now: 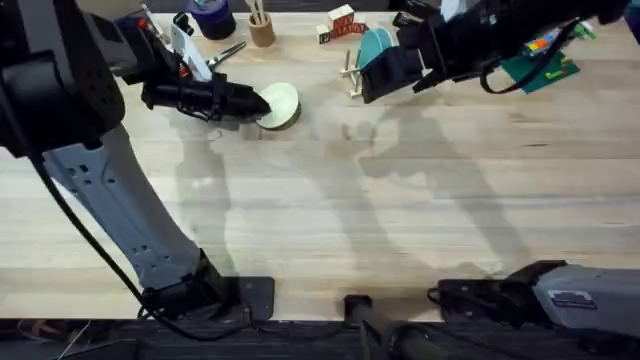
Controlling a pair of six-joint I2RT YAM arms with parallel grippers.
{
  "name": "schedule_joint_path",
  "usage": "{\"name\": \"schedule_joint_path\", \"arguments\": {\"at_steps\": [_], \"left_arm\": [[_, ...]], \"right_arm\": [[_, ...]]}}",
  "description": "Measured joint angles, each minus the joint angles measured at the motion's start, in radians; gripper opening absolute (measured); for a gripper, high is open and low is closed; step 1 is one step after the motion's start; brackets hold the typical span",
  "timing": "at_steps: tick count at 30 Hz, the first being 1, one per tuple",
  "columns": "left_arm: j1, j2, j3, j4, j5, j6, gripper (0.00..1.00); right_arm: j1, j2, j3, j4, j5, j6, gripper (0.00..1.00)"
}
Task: Pick up the plates from the table one by one and place each into a slot on the dish rack.
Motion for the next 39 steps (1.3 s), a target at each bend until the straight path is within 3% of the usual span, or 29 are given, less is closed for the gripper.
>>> {"name": "schedule_joint_path", "arguments": {"at_steps": [7,15,30,39], "left_arm": [[0.0,0.0,0.0,0.0,0.002,0.0,0.04],[0.0,0.0,0.0,0.0,0.002,0.0,0.04],[0.0,0.0,0.0,-0.001,0.002,0.0,0.04],[0.0,0.0,0.0,-0.001,0.002,0.0,0.04]], "right_arm": [[0.002,0.014,0.0,0.034,-0.01,0.0,0.996],[0.055,0.115,0.0,0.095,-0.02,0.026,0.996],[0.072,0.351,0.0,0.398,-0.2,0.156,0.996],[0.091,0.465,-0.001,0.589,-0.236,0.282,0.996]]}}
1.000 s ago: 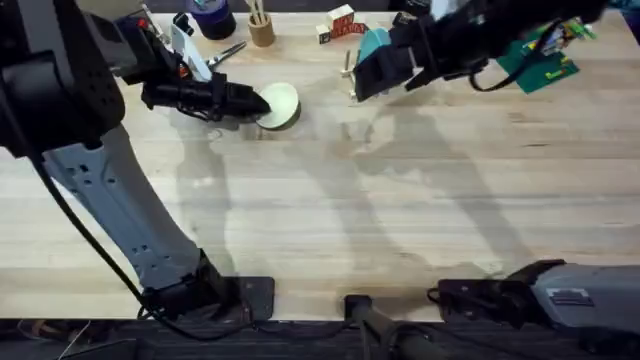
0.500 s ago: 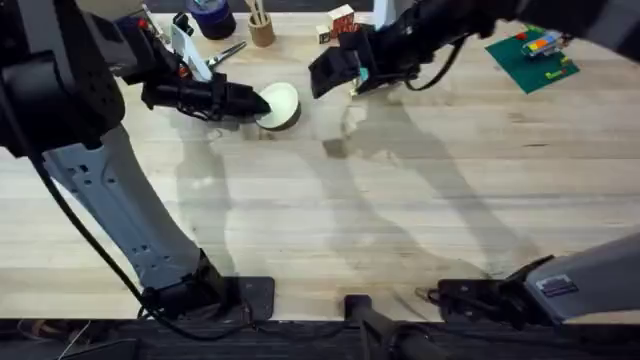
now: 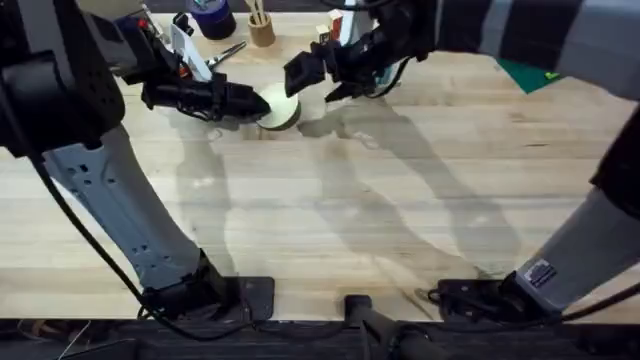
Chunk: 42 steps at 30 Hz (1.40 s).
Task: Pick up the plates from the table one by one and place each into a slot on the dish rack.
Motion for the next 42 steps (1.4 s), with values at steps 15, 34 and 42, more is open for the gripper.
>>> {"name": "schedule_joint_path", "arguments": {"at_steps": [15,34,42], "left_arm": [[0.0,0.0,0.0,-0.001,0.0,0.0,0.04],[0.0,0.0,0.0,-0.002,0.0,0.0,0.04],[0.0,0.0,0.0,-0.005,0.0,0.006,0.04]], "right_arm": [[0.118,0.097,0.0,0.172,0.234,0.3,0.996],[0.152,0.155,0.0,0.335,0.273,0.503,0.725],[0.156,0.197,-0.001,0.334,0.273,0.523,0.218]]}}
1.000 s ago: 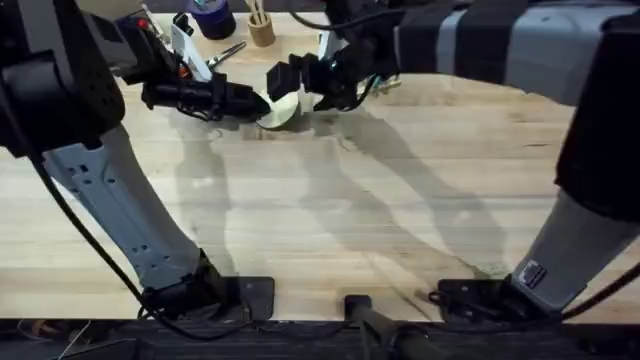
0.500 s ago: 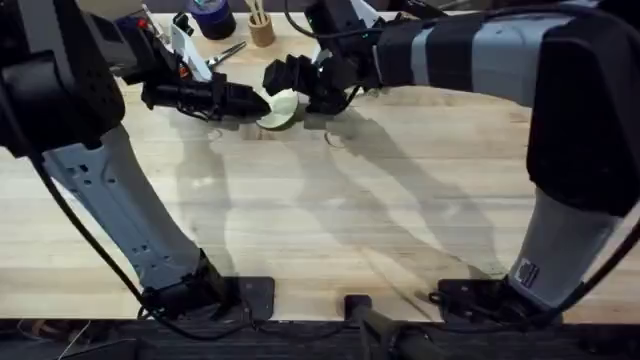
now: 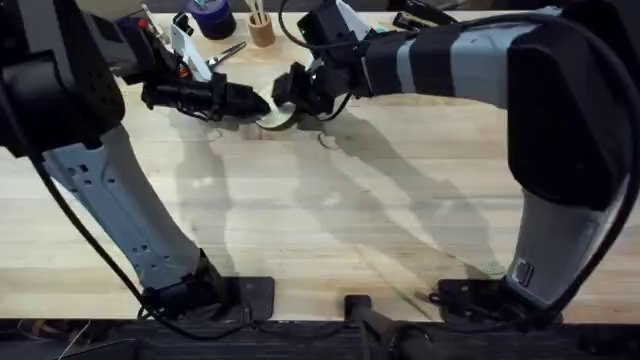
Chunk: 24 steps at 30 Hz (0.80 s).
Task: Pick up the plates from the table one by one and place each into a slot on the dish rack.
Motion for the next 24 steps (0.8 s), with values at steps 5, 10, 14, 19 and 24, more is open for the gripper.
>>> {"name": "schedule_joint_path", "arguments": {"at_steps": [5,10,14,19,24], "left_arm": [[0.014,0.003,0.0,-0.005,0.021,-0.001,0.04],[0.015,0.01,0.0,-0.005,0.031,-0.001,0.04],[0.015,0.01,0.0,-0.006,0.034,0.0,0.04],[0.016,0.008,0.001,-0.012,0.034,0.002,0.039],[0.004,-0.053,-0.004,-0.023,-0.052,0.004,0.04]], "right_arm": [[-0.007,-0.017,-0.001,0.018,-0.029,0.009,0.042],[-0.008,-0.016,-0.001,0.016,-0.03,0.009,0.038],[-0.008,-0.016,-0.001,0.017,-0.03,0.009,0.033],[-0.008,-0.019,-0.001,0.016,-0.03,-0.007,0.031],[0.002,-0.057,-0.001,-0.008,-0.021,-0.067,0.032]]}}
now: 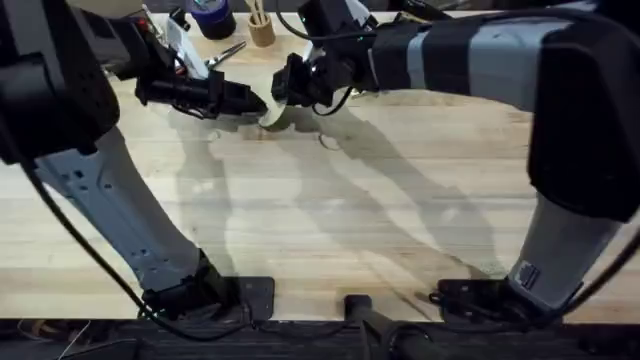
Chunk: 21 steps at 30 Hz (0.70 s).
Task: Pick up the plates from the table one by one and place each into a slot on the dish rack.
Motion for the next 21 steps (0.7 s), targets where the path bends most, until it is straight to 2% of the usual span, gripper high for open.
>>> {"name": "schedule_joint_path", "arguments": {"at_steps": [6,11,15,21], "left_arm": [[-0.03,-0.157,-0.01,-0.028,-0.129,0.002,0.04],[-0.065,-0.341,-0.01,-0.031,-0.233,-0.033,0.041],[-0.131,-0.474,-0.01,-0.052,-0.319,-0.073,0.041],[-0.279,-0.634,-0.01,-0.105,-0.51,-0.146,0.041]], "right_arm": [[0.005,-0.115,-0.005,-0.11,0.02,-0.096,0.032],[-0.01,-0.247,-0.005,-0.235,0.026,-0.184,0.032],[-0.042,-0.331,-0.004,-0.34,0.028,-0.27,0.032],[-0.11,-0.419,-0.004,-0.492,0.034,-0.415,0.032]]}}
